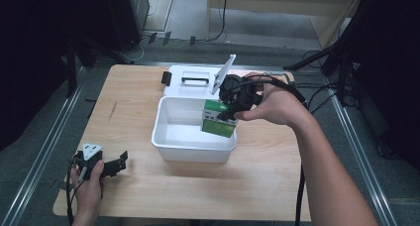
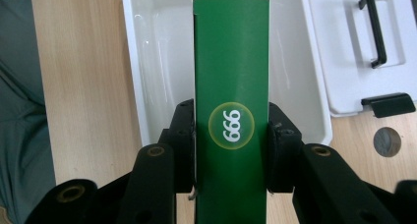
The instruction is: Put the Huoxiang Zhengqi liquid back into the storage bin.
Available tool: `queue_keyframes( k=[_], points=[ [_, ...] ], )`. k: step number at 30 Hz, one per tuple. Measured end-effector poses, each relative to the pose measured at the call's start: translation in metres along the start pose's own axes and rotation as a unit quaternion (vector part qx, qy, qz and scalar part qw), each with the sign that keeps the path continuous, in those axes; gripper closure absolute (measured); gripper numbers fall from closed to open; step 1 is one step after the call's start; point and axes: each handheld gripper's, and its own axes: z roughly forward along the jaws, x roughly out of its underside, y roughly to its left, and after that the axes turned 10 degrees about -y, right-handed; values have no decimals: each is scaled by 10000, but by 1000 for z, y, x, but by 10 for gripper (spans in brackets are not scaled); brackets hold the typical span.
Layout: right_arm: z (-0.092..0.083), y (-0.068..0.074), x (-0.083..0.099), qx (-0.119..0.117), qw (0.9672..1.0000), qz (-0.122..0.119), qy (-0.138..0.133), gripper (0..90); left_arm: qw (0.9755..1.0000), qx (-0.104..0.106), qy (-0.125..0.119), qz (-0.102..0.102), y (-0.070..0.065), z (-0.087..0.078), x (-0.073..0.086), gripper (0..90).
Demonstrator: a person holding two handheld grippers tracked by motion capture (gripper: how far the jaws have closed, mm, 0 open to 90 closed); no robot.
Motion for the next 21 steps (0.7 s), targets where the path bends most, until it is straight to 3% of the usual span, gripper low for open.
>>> queue_keyframes(
  k=[6, 21],
  points=[
    [13, 0, 5, -130, 9996, -220, 73, 646, 10000, -5, -7, 1, 0, 0, 0, 0],
    [37, -3, 15, -312, 9987, -392, 138, 644, 10000, -1, -6, -5, 0, 0, 0, 0]
  ],
)
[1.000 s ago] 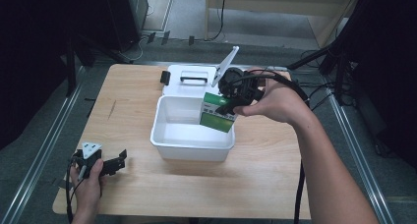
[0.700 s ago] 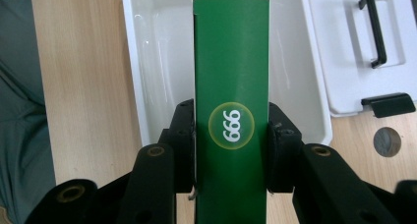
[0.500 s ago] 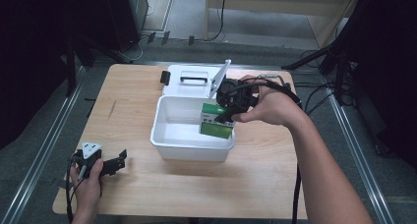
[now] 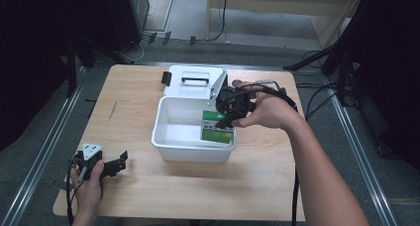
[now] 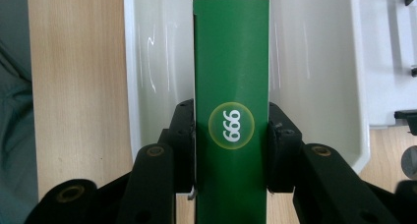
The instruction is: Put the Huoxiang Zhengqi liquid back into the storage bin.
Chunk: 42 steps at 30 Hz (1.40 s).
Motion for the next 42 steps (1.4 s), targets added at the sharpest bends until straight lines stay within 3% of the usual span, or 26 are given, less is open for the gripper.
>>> queue_keyframes(
  k=[9, 25, 33, 42],
  points=[
    [15, -5, 11, -153, 9998, 39, -73, 644, 10000, 4, -7, -3, 0, 0, 0, 0],
    [51, -1, 22, -249, 9996, -67, 150, 634, 10000, 6, -10, 2, 0, 0, 0, 0],
    [50, 1, 25, -257, 9997, 32, 7, 609, 10000, -2, -6, 25, 0, 0, 0, 0],
    [48, 3, 26, -238, 9994, 193, -131, 465, 10000, -3, -3, 26, 0, 0, 0, 0]
  ],
)
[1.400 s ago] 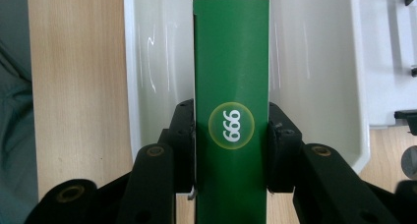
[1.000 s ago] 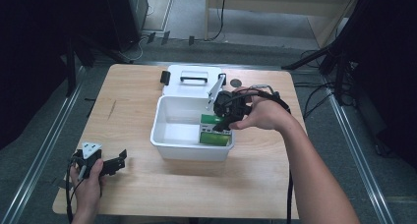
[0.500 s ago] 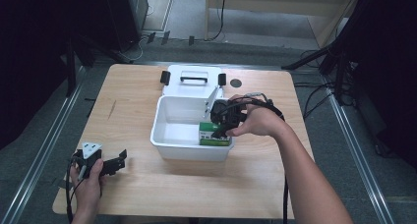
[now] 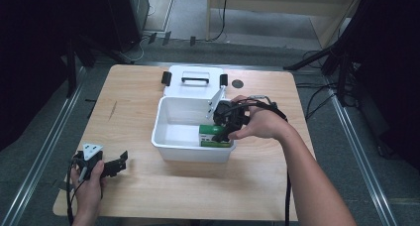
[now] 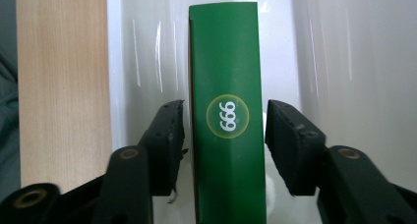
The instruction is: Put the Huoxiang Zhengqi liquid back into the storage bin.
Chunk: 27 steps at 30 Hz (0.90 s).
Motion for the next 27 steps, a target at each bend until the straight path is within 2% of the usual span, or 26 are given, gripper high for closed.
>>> queue_keyframes(
  k=[3, 8, 12, 13, 14, 16, 18, 21, 22, 25, 27],
  points=[
    [-2, 2, 0, 74, 9999, 84, 35, 397, 10000, 4, -5, -9, 0, 0, 0, 0],
    [-9, 4, -5, 48, 9997, 238, -101, 330, 10000, 5, 0, -12, 0, 0, 0, 0],
    [-16, 7, -8, 279, 9986, 424, -125, 199, 10000, 0, 1, -6, 0, 0, 0, 0],
    [-16, 7, -8, 279, 9986, 424, -125, 199, 10000, 0, 1, -6, 0, 0, 0, 0],
    [-19, 6, -9, 406, 9975, 554, -166, 132, 10000, 4, 5, 3, 0, 0, 0, 0],
    [-23, 7, -9, 580, 9960, 609, -288, 127, 10000, 0, 1, -4, 0, 0, 0, 0],
    [-28, 8, -8, 571, 9948, 678, -493, 85, 10000, -1, 0, -6, 0, 0, 0, 0],
    [-33, 4, -7, 560, 9882, 1213, -750, 0, 10000, 1, 6, -13, 0, 0, 0, 0],
    [-34, 4, -6, 648, 9853, 1332, -855, 0, 10000, 5, 1, -15, 0, 0, 0, 0],
    [-38, 4, -1, 1044, 9733, 1719, -1104, 0, 10000, 9, 0, -25, 0, 0, 0, 0],
    [-41, 4, 4, 1264, 9669, 1831, -1246, 0, 10000, 8, -2, -21, 0, 0, 0, 0]
  ],
)
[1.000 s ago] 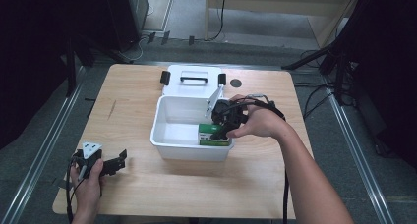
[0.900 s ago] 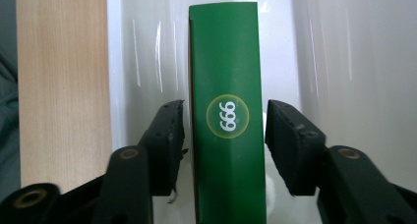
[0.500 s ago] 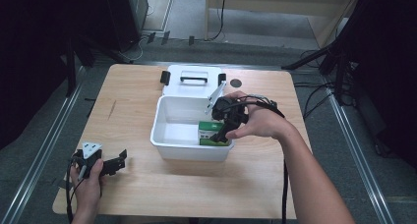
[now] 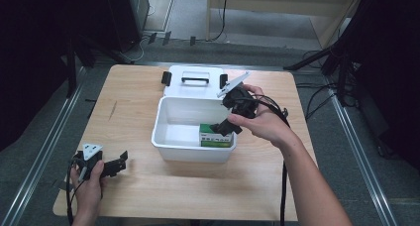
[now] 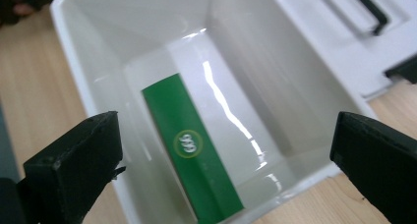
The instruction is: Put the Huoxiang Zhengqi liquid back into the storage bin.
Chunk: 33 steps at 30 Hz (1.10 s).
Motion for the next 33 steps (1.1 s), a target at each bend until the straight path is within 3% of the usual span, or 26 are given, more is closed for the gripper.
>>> queue_keyframes(
  k=[3, 6, 7, 8, 13, 20, 22, 26, 33],
  points=[
    [-6, -5, 8, 207, 9992, 142, -296, 0, 10000, -6, -1, 5, 0, 0, 0, 0],
    [-12, -11, 19, 442, 9965, 342, -624, 0, 10000, -4, 9, 32, 0, 0, 0, 0],
    [-12, -11, 19, 442, 9965, 342, -624, 0, 10000, -4, 9, 32, 0, 0, 0, 0],
    [-17, -14, 26, 536, 9944, 473, -772, 0, 10000, -16, -6, 30, -1, 0, 0, 0],
    [-26, -17, 42, 839, 9890, 635, -1038, 0, 10000, -23, -2, 41, -1, 0, 0, 0],
    [-39, -24, 65, 1575, 9700, 975, -1575, 0, 10000, -29, -4, 40, -1, 0, 0, 0],
    [-40, -25, 72, 1651, 9663, 1111, -1631, 0, 10000, -25, 8, 54, -1, 0, 0, 0],
    [-42, -26, 84, 1898, 9603, 1159, -1682, 0, 10000, -24, 0, 50, -1, 0, 0, 0],
    [-48, -30, 104, 2318, 9442, 1378, -1889, 0, 10000, -20, 6, 66, -1, 0, 0, 0]
  ],
)
